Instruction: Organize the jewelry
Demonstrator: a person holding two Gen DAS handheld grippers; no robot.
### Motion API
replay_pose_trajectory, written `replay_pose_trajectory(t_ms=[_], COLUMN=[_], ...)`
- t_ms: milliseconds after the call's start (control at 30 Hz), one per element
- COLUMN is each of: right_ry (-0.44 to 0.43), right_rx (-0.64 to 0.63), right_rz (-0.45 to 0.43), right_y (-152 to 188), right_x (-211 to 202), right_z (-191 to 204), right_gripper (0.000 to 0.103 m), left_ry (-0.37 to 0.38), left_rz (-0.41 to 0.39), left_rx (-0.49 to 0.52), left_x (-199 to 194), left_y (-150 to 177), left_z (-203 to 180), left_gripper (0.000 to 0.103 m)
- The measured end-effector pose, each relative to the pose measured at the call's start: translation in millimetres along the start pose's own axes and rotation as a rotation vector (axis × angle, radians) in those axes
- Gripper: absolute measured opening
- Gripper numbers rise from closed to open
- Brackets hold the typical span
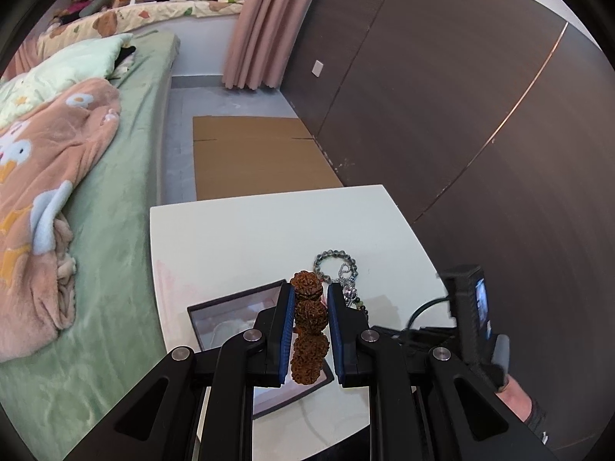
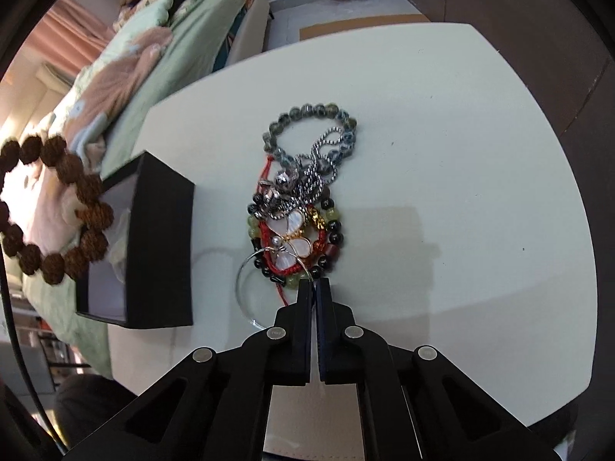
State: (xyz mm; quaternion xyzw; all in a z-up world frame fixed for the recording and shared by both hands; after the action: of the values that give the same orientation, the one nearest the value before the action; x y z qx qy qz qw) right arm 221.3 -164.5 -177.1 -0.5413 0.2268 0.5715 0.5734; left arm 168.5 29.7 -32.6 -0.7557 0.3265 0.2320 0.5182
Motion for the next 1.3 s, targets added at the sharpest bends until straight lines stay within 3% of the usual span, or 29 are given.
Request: replay_pose_trajectory(t_ms=[467,500,533,600,900,1000,1033,1067,1100,1133,1300], right_ry=[-0.230,-0.247,-0.263,-0.301,-0.473,-0.571,-0.593,-0.592,-0.577,-0.561,-0.512], right_rx=[0.041,0.038,0.036,0.033,0.018,0.022,0.034,0.051,0.065,0.076,0.093], right_rz=[-0.145,-0.158,-0.170,-0.195,-0.234,-0.202,-0.168,-0.127,-0.110,-0.122,-0.167], right_y=[-11.1,-11.9,-13.2,-15.7,-24.3,-27.1,-27.6,-27.7,-27.4,-27.1,-28.7], right_x=[-41.6,-45.4,-48.2,-52.6,-56.2,-46.0,-38.3,-28.5,-22.4,-20.6,-32.6], right_z=[22.3,24.5,27.0,33.9,66.7,86.2,91.4,94.6,94.9,93.2,76.4], right_gripper=[0.003,0.003,0.003,0.003,0.003,0.004,0.007,0.028,0.058,0.065,0.069], left_ry=[-0.029,-0.031,-0.034,-0.045,-0.092,-0.105,-0.108,-0.111,-0.115,-0.116,-0.113], left_rz=[0.019,0.025,0.024,0.007,-0.035,-0.041,-0.043,-0.045,-0.046,-0.047,-0.055], left_rx=[-0.046,-0.051,-0.055,-0.061,-0.086,-0.111,-0.120,-0.127,-0.132,-0.133,-0.118], left_x=[9.6,10.5,10.4,7.6,-4.8,-7.6,-8.6,-9.3,-10.4,-11.2,-12.5], left_y=[19.2,19.6,19.6,19.8,17.7,16.6,16.3,15.5,15.1,15.0,11.8], left_z=[19.0,21.3,23.1,27.3,51.1,60.1,62.8,64.8,66.5,67.1,59.8], left_gripper=[0.020,0.032,0.055,0.080,0.081,0.080,0.080,0.080,0.080,0.080,0.080])
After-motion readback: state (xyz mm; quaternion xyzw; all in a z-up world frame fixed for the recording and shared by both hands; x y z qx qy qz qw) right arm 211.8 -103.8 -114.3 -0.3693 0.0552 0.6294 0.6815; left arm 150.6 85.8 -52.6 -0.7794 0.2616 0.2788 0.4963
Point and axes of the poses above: each gripper's, at about its wrist camera, not at the fingertips, and x roughly the way its jaws point, z to its left, y to its underside, the point moved 3 cm from there along x, roughly the way its jaws point, and after that the axes turned 6 degrees about -z, right-handed, at the moved point
